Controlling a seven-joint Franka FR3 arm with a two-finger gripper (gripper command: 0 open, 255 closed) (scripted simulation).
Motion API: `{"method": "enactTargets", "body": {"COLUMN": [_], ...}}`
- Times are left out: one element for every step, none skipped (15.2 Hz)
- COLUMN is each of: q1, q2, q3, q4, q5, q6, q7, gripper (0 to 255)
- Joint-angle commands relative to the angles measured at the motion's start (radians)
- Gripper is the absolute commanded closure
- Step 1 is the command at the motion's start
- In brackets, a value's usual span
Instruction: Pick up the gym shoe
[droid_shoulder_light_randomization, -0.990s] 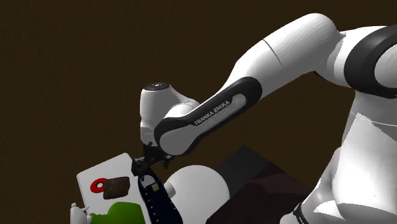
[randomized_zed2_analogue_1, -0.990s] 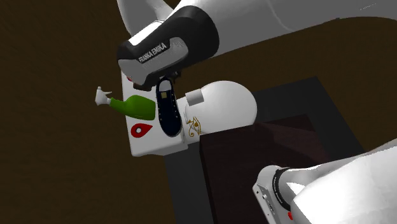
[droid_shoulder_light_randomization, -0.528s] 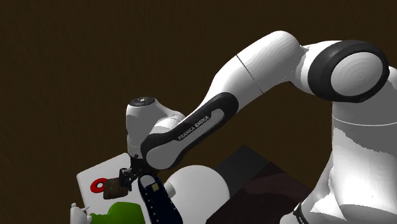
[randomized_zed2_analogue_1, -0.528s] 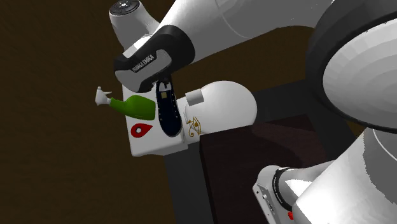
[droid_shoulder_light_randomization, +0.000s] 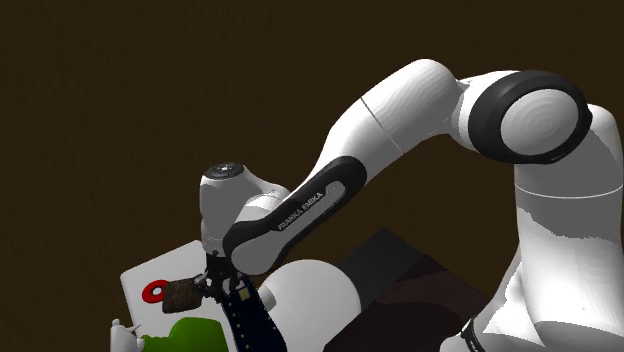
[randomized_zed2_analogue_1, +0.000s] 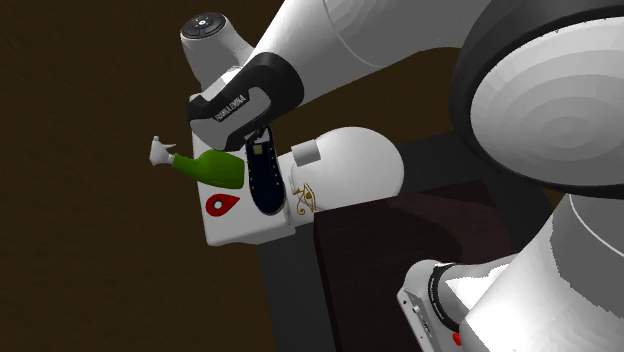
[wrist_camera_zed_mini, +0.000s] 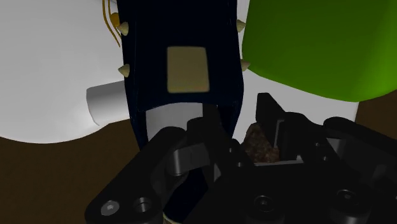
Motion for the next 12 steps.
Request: {"method": "enactTargets", "body": {"q1": [0.000, 0.000, 0.000, 0.000, 0.000, 0.000, 0.000, 0.001, -0.002, -0.004, -0.007, -0.009], "q2": [0.001, 0.001, 0.000, 0.001, 0.000, 0.000, 0.000, 0.002, -0.008, -0.019, -0.028, -0.038], "q3": [0.000, 0.000, 0.000, 0.000, 0.000, 0.000, 0.000, 0.000, 0.003, 0.007, 0.010, 0.014], "q4": [0.000, 0.000, 0.000, 0.000, -0.001, -0.001, -0.001, 0.001, 0.000, 0.000, 0.001, 0.001], "q5": [0.000, 0.000, 0.000, 0.000, 0.000, 0.000, 0.000, -0.001, 0.004, 0.008, 0.013, 0.018], "q6": [0.001, 0.001, 0.001, 0.001, 0.001, 0.001, 0.001, 0.001, -0.009, -0.018, -0.028, -0.038], "q7": [0.000, 0.000, 0.000, 0.000, 0.000, 0.001, 0.000, 0.001, -0.001, -0.004, -0.006, -0.009], "gripper": [255, 255, 255, 255, 255, 255, 255, 255, 255, 255, 255, 255]}}
